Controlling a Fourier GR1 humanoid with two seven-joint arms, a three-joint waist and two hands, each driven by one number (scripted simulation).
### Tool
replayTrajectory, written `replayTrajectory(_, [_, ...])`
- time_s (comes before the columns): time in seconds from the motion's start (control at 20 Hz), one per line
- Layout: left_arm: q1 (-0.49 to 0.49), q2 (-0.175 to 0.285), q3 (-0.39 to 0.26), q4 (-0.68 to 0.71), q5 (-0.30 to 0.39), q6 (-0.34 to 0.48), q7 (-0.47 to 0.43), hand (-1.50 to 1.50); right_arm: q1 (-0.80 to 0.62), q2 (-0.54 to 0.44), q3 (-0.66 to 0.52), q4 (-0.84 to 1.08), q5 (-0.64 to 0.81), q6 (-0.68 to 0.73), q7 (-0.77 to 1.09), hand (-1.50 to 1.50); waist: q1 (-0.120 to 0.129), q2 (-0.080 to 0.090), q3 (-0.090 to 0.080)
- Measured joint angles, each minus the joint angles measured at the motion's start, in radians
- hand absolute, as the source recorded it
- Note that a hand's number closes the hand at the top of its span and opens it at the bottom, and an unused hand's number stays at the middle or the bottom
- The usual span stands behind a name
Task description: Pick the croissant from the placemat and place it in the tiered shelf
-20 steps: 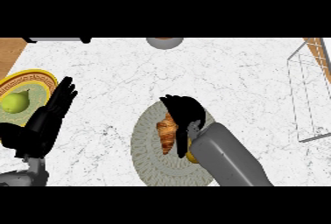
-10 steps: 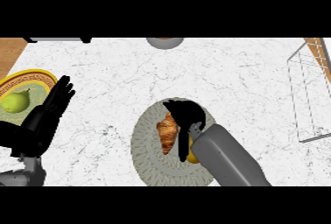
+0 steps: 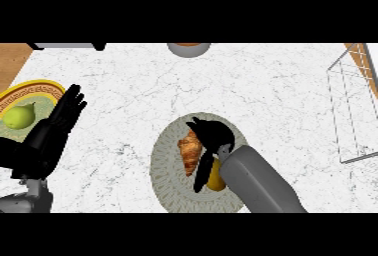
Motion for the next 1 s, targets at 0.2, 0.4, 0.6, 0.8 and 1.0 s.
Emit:
replayTrajectory(0.2, [0.005, -0.012, 0.0, 0.004, -0.012, -0.002, -0.006, 0.0, 0.005, -0.006, 0.037, 0.018, -0.014, -0.06, -0.004, -1.5, 0.0, -0.01, -0.004])
replayTrajectory(0.4, [0.025, -0.01, 0.011, -0.004, -0.011, -0.016, -0.021, 0.0, 0.014, -0.017, 0.057, 0.029, 0.022, -0.155, -0.043, 1.5, 0.002, -0.012, -0.001])
replayTrajectory(0.6, [0.022, -0.016, 0.016, 0.008, -0.015, -0.023, -0.031, 0.0, -0.003, -0.015, 0.051, 0.078, 0.098, -0.274, -0.122, 1.5, 0.002, -0.014, -0.001])
replayTrajectory(0.8, [0.035, -0.024, 0.018, 0.002, -0.02, -0.027, -0.037, 0.0, -0.022, -0.01, 0.038, 0.12, 0.15, -0.358, -0.175, 1.5, 0.004, -0.012, 0.001])
replayTrajectory(1.0, [0.005, -0.03, 0.022, 0.016, -0.028, -0.025, -0.022, 0.0, -0.03, -0.021, 0.007, 0.107, 0.172, -0.419, -0.21, 1.5, 0.0, 0.001, 0.003])
